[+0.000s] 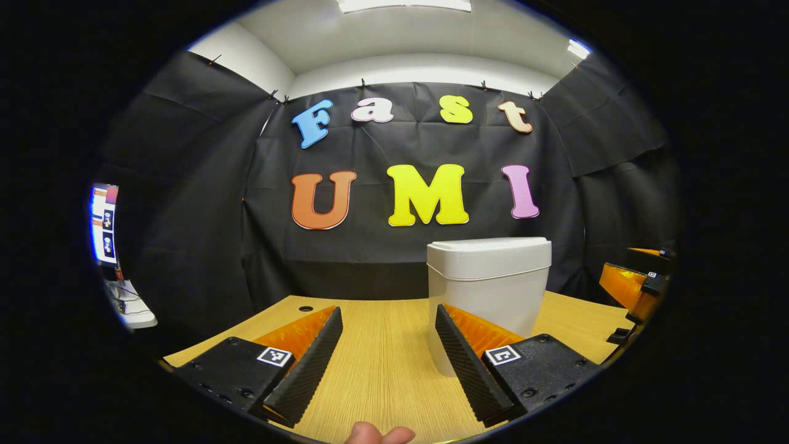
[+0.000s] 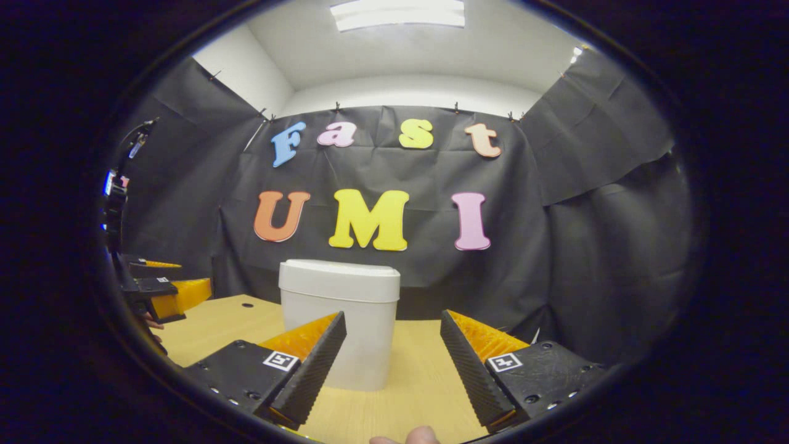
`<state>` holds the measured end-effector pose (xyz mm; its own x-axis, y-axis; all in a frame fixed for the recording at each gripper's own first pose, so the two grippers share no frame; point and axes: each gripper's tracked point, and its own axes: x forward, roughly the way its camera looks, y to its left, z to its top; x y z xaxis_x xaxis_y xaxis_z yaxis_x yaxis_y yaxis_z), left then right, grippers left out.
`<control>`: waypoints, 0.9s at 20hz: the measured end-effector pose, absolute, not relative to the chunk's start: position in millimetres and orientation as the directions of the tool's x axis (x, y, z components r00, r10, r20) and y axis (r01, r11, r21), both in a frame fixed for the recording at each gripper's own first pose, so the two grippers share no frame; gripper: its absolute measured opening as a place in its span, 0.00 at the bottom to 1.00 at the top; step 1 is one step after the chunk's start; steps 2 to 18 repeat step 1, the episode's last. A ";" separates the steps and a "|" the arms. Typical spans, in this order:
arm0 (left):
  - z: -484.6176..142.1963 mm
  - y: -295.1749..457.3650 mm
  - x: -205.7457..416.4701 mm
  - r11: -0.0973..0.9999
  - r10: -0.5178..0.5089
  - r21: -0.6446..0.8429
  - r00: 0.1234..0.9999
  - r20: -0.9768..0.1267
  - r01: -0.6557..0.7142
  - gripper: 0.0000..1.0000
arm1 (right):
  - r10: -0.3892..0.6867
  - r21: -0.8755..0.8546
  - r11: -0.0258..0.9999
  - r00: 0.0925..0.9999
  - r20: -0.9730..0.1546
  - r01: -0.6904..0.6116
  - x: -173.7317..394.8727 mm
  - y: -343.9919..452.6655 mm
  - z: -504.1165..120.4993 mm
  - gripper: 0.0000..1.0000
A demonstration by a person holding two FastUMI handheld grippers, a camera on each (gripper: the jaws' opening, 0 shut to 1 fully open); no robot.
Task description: Press the lid of the desktop garbage bin to open it, pick up the crumpled paper on the desktop and throw it into the bin, then pick up the pop can on the desktop and drop it into the bin, and finally close the garbage bin lid.
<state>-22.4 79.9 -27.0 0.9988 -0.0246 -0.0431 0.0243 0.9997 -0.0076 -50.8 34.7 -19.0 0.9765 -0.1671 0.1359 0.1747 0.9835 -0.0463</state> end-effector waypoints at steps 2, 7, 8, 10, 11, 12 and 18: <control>-27.0 80.5 -22.6 1.000 -0.025 -0.004 0.999 -0.045 0.025 0.98 | -0.167 -0.049 0.983 0.976 0.138 0.175 -50.8 34.8 -18.9 0.95; -27.0 80.5 -22.6 1.000 -0.025 -0.004 0.999 -0.045 0.025 0.98 | -0.167 -0.049 0.983 0.976 0.138 0.175 -50.8 34.8 -18.9 0.95; -27.0 80.5 -22.6 1.000 -0.025 -0.004 0.999 -0.045 0.025 0.98 | -0.167 -0.049 0.983 0.976 0.138 0.175 -50.8 34.8 -18.9 0.95; -27.0 80.5 -22.6 1.000 -0.025 -0.004 0.999 -0.045 0.025 0.98 | -0.167 -0.049 0.983 0.976 0.138 0.175 -50.8 34.8 -18.9 0.95; -27.0 80.5 -22.6 1.000 -0.025 -0.004 0.999 -0.045 0.025 0.98 | -0.167 -0.049 0.983 0.976 0.138 0.175 -50.8 34.8 -18.9 0.95; -27.0 80.5 -22.6 1.000 -0.025 -0.004 0.999 -0.045 0.025 0.98 | -0.167 -0.049 0.983 0.976 0.138 0.175 -50.8 34.8 -18.9 0.95; -27.0 80.5 -22.6 1.000 -0.025 -0.004 0.999 -0.045 0.025 0.98 | -0.167 -0.049 0.983 0.976 0.138 0.175 -50.8 34.8 -18.9 0.95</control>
